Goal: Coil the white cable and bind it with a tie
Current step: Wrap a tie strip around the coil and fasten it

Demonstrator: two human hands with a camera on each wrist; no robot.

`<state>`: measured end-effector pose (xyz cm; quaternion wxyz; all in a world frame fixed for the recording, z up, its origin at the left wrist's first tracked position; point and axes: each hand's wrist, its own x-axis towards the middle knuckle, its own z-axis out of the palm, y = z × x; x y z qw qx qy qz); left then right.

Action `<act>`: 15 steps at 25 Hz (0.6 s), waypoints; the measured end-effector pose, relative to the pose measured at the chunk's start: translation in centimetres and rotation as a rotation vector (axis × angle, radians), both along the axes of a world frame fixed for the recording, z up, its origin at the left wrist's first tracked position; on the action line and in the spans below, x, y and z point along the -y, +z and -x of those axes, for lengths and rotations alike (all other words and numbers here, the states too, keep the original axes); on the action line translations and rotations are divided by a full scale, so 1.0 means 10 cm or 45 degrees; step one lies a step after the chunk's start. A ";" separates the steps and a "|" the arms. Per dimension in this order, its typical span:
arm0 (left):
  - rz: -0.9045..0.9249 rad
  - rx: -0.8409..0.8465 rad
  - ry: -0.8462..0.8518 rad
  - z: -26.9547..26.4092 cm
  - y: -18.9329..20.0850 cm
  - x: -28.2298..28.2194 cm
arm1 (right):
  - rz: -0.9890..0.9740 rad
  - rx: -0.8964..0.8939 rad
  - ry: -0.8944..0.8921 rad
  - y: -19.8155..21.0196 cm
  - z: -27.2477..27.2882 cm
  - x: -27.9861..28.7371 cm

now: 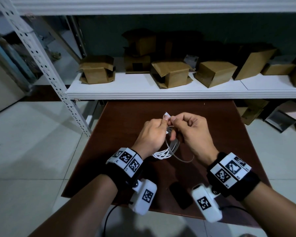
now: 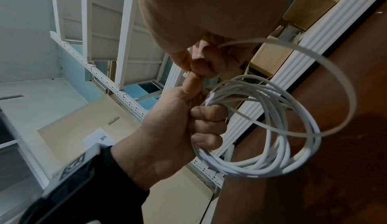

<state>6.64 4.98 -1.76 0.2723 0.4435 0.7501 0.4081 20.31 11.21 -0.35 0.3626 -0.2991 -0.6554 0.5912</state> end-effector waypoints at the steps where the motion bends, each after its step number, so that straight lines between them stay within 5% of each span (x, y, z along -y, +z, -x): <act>1: -0.004 0.005 0.003 0.00 -0.01 -0.01 | 0.000 0.003 0.005 -0.01 0.00 0.00; 15: -0.029 -0.022 -0.006 0.03 -0.01 -0.02 | -0.006 0.001 0.011 -0.01 0.01 0.03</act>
